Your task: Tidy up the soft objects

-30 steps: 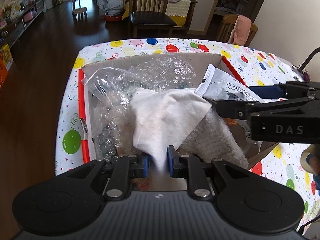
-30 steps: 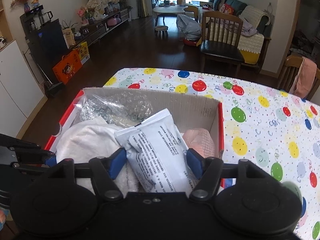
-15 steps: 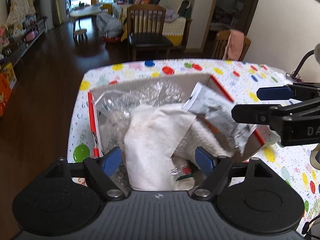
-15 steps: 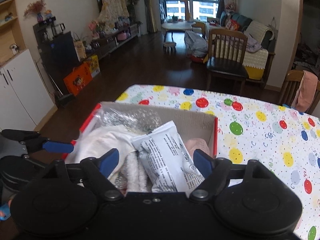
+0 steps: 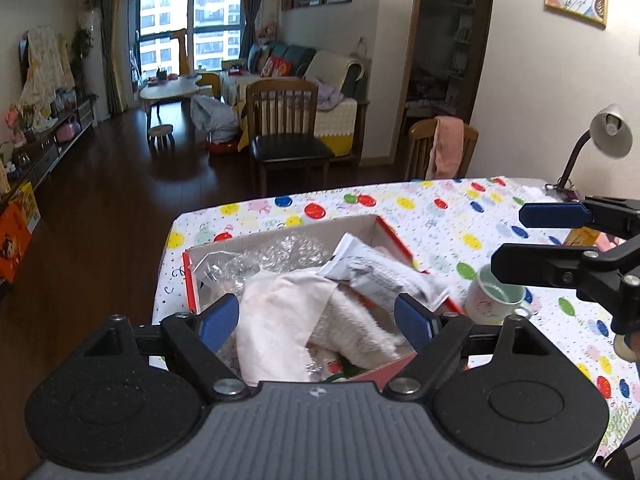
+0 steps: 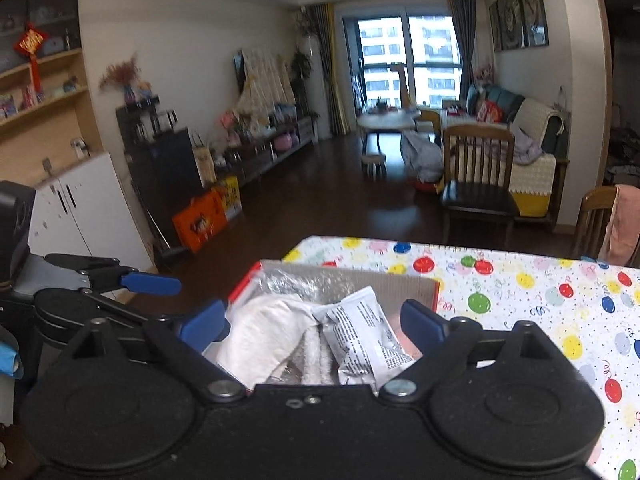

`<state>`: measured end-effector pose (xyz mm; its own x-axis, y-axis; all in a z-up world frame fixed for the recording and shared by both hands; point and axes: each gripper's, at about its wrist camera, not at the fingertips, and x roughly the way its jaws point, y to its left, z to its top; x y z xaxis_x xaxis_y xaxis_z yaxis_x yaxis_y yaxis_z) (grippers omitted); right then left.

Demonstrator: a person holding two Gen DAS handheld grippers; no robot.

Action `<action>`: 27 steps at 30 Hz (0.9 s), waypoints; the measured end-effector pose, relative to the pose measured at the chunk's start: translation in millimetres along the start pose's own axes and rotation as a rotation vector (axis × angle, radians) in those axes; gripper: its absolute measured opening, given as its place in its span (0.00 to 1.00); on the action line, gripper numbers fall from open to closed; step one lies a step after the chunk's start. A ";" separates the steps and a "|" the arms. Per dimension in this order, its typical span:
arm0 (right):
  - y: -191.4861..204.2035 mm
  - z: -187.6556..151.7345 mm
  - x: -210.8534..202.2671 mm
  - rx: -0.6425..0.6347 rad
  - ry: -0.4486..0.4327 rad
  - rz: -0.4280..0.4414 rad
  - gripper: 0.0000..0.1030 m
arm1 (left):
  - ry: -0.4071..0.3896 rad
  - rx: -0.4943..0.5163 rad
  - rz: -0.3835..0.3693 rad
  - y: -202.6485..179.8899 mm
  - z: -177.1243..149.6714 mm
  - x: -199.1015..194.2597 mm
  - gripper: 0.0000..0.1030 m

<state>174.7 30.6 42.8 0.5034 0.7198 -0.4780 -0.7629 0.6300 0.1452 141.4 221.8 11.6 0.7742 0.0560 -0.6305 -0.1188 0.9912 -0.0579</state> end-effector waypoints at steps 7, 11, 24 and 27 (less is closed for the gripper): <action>4.2 -12.0 -30.0 -0.013 -0.077 0.018 1.00 | -0.032 -0.012 -0.020 -17.4 -7.7 -24.7 0.84; 5.6 -19.4 -40.0 -0.010 -0.104 0.012 1.00 | -0.059 -0.003 -0.006 -28.2 -13.3 -36.6 0.94; -3.0 -48.3 -69.1 0.110 -0.159 -0.037 1.00 | -0.169 -0.036 -0.024 -46.7 -23.3 -69.0 1.00; -5.9 -53.9 -75.7 0.132 -0.172 -0.057 1.00 | -0.185 -0.054 -0.033 -49.5 -27.4 -72.8 1.00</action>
<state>119.2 -43.4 31.4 0.6149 0.7137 -0.3354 -0.6770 0.6959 0.2397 74.0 165.3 39.1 0.8786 0.0499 -0.4750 -0.1211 0.9853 -0.1205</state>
